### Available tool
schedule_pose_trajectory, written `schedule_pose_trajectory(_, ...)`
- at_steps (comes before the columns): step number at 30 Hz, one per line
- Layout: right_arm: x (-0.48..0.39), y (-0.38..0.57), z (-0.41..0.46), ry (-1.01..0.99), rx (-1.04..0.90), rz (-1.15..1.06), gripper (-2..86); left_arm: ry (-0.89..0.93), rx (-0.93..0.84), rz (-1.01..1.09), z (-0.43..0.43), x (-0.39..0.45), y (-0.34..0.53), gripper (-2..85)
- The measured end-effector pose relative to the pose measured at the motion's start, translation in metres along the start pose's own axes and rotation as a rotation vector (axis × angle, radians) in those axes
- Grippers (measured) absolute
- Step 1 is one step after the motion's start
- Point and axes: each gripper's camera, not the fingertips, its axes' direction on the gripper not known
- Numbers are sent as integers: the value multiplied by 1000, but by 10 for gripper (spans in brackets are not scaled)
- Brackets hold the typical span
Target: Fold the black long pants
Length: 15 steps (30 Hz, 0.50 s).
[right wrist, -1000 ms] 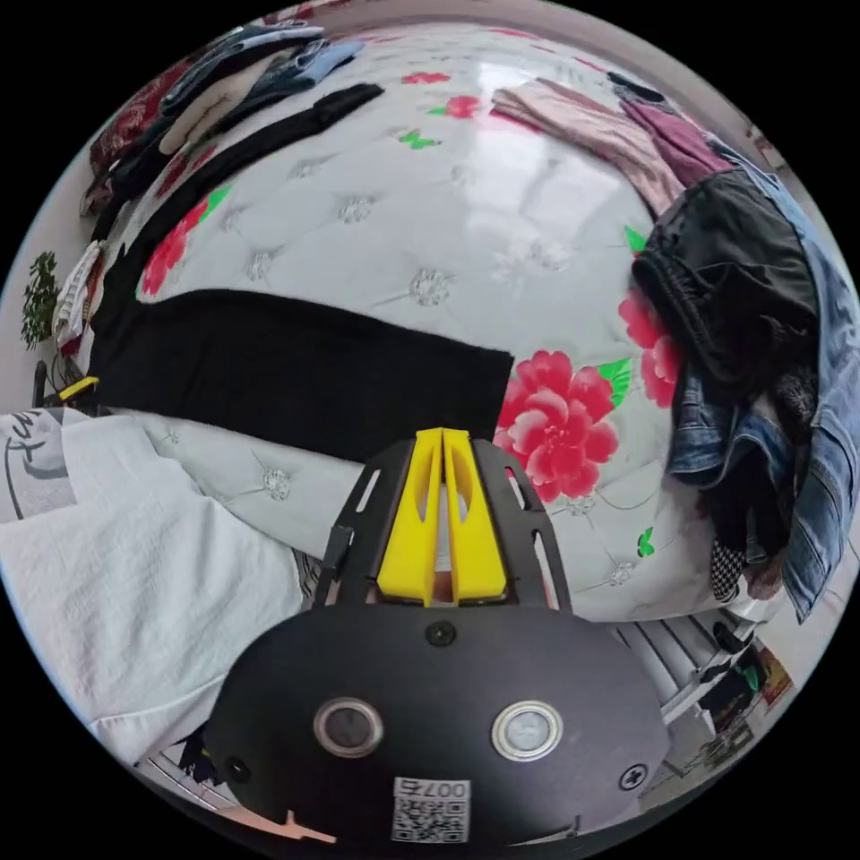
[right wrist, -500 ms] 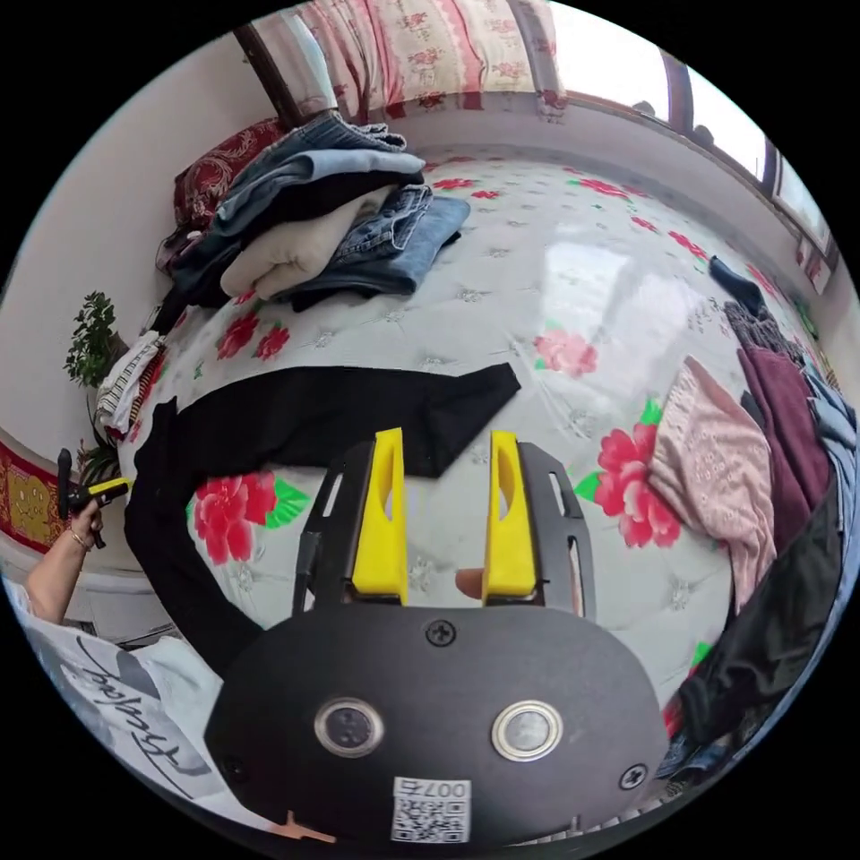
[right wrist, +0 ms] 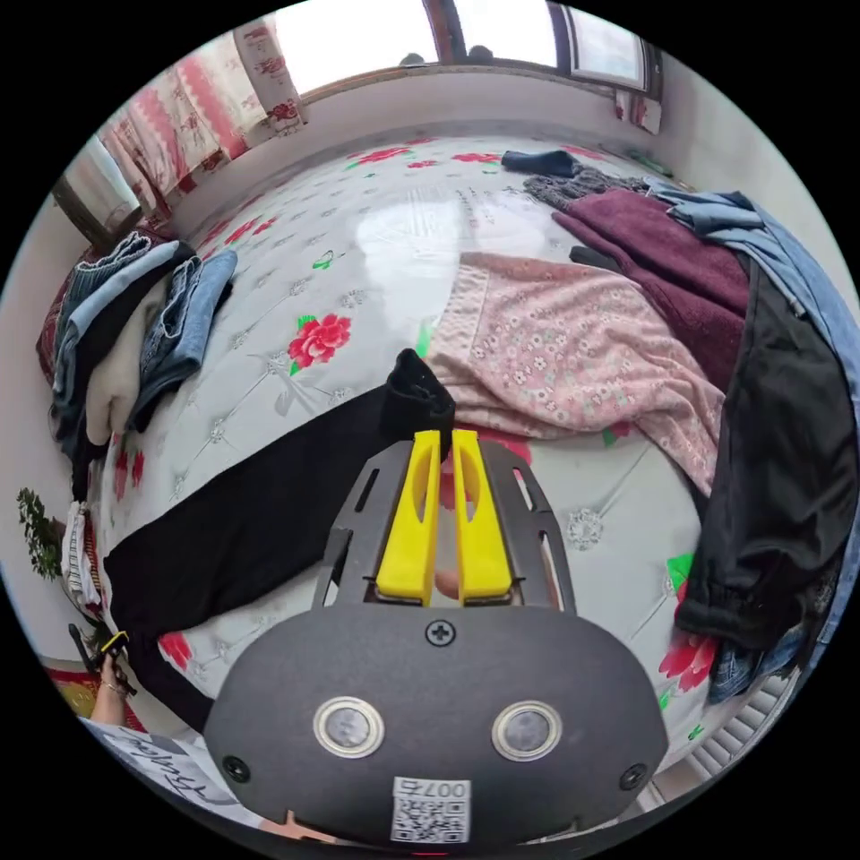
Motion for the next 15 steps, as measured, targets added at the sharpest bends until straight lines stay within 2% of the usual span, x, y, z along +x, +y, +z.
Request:
schedule_pose_trajectory(3, 17, 20, -19, 40, 18, 40, 7, -16, -6, 44, -1, -2, -1, -10)
schedule_pose_trajectory(6, 17, 58, -50, -48, 74, 28, 9, -3, -24, 61, -8, -5, 0, -9)
schedule_pose_trajectory(10, -19, 142, -77, -207, -47, -225, 6, 0, 99, 98, -42, -7, 28, -9)
schedule_pose_trajectory(15, -49, 209, -72, -159, -160, -364, 12, 10, 50, 93, -30, -20, 40, -4)
